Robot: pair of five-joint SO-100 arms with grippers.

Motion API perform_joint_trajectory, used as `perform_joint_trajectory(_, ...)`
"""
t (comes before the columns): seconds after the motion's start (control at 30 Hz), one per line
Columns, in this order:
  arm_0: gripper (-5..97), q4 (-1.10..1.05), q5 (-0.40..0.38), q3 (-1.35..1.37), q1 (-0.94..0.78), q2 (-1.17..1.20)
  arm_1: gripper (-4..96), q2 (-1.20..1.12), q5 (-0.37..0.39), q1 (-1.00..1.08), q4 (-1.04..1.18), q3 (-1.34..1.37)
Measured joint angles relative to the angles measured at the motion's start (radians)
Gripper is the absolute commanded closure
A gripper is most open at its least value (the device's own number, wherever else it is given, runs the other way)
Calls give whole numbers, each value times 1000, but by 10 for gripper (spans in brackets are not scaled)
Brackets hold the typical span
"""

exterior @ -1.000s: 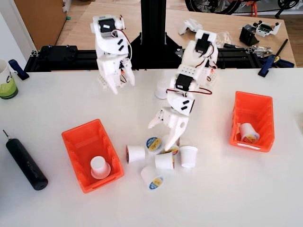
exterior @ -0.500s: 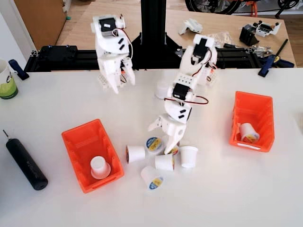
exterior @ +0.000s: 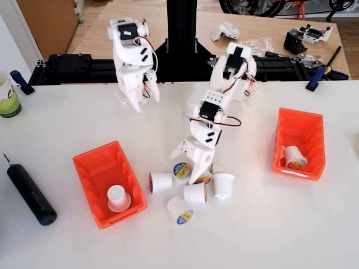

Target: Sort the coffee pods, blue into left, red into right

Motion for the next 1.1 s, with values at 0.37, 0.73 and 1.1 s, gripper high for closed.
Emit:
perform_joint_trajectory(0.37, 680, -3, -2, 32, -14, 0, 691, -12, -14, 3, -37, -14)
perform_joint_trajectory(0.73, 680, -26, -2, 61, -12, 0, 714, -20, -66, 23, 12, -67)
perform_joint_trajectory(1.1, 668, 11, -35, 84, -23, 81, 732, -20, -193, 49, 258, -342)
